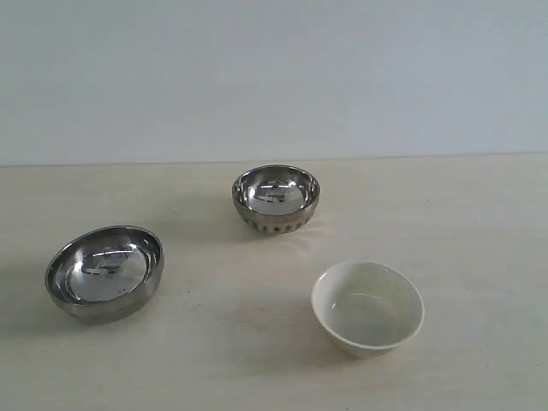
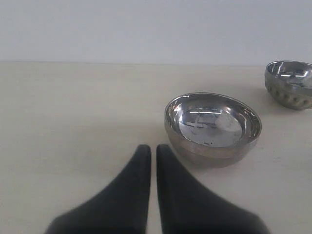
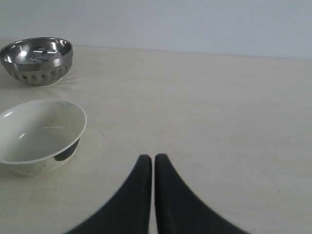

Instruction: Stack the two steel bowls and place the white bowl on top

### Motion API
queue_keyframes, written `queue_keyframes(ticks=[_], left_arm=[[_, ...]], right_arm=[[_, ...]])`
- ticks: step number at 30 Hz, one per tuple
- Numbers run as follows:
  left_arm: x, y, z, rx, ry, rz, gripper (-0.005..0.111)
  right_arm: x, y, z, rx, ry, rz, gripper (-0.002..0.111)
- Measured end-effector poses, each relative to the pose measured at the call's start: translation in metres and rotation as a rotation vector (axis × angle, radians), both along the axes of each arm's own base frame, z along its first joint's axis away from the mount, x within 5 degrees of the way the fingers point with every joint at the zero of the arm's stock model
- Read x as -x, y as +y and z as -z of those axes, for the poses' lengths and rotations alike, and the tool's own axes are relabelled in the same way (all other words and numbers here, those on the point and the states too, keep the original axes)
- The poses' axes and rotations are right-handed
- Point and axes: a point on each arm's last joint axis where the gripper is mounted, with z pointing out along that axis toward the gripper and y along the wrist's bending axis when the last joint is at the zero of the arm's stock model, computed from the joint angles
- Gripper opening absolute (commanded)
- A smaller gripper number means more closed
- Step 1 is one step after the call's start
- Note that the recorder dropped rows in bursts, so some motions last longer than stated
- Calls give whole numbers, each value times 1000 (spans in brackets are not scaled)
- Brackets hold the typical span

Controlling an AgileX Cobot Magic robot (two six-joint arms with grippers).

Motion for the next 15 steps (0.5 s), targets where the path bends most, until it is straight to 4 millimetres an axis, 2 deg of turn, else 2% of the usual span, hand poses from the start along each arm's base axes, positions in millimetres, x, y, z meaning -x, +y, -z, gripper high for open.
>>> queue_keyframes(ticks=[11,15], left_arm=[[0,0,0,0,0,0,4],[0,0,0,0,0,0,4]], right_arm=[[0,0,0,18,-3,-2,0],[-1,0,-6,70,-82,-10,0]])
